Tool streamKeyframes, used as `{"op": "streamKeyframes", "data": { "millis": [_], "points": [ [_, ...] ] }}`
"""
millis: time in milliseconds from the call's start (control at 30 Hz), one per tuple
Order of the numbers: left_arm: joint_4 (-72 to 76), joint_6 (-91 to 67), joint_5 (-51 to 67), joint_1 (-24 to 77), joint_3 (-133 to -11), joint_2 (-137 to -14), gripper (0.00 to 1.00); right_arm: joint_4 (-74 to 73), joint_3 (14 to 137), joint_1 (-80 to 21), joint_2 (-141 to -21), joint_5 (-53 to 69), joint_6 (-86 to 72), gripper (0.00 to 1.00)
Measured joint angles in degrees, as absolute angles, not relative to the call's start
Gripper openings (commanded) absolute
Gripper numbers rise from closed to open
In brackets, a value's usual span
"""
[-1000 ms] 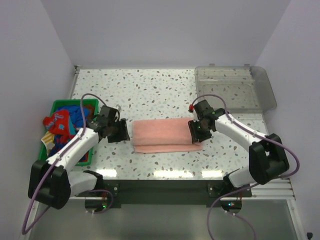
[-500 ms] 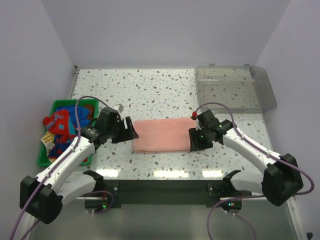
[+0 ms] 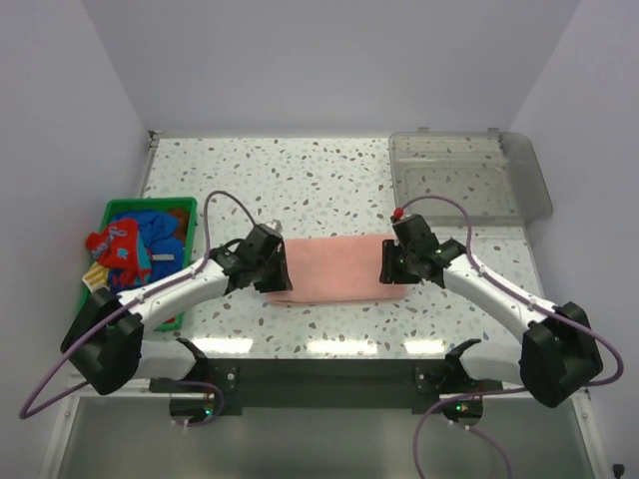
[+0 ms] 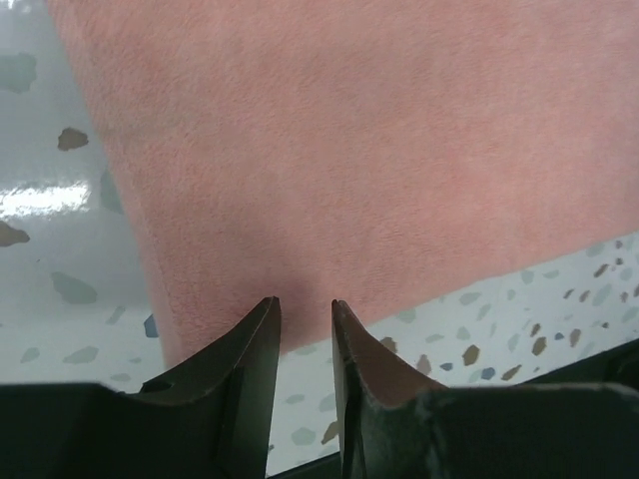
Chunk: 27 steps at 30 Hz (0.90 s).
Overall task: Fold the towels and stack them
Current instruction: Fold the towel
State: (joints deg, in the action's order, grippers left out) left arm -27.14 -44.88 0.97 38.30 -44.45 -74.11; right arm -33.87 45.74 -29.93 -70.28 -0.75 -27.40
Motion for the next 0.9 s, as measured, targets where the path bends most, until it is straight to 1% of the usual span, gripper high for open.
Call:
{"op": "streamKeyframes", "data": {
  "millis": [67,200,433,533,600,633,667,767,900],
  "points": [
    [-25.7,-45.6,0.2,38.4,-41.5,-74.7,0.29,-31.2,43.3,-29.5,-71.6,-1.0,-28.7,0.38],
    [-22.9,-47.5,-0.6,38.4,-35.1,-75.7,0.25,-27.4,37.5,-28.2,-73.8,-1.0,-30.9,0.37],
    [-18.7,-50.4,-0.8,38.4,-32.2,-73.6,0.24,-25.2,35.6,-27.4,-74.1,-0.7,-32.8,0.37],
    [-19.0,-51.4,-1.7,38.4,-31.9,-72.6,0.31,-25.6,35.6,-27.4,-73.5,-1.1,-32.8,0.38],
    [-20.2,-51.9,-2.6,38.5,-31.9,-71.4,0.39,-26.7,35.8,-27.4,-72.4,-1.5,-32.6,0.38],
    [-21.3,-51.9,-3.3,38.6,-32.1,-70.6,0.41,-27.6,36.2,-27.4,-71.7,-1.9,-32.4,0.38],
    [-22.7,-51.9,-4.0,38.7,-32.4,-69.8,0.47,-28.5,36.8,-27.4,-70.9,-2.2,-32.2,0.38],
    [-27.3,-51.9,-5.9,38.7,-34.2,-67.6,0.54,-30.3,38.7,-27.4,-68.7,-2.8,-31.7,0.38],
    [-29.6,-51.8,-7.2,38.7,-37.2,-65.5,0.55,-30.3,40.3,-27.4,-67.6,-3.1,-31.4,0.37]
  ]
}}
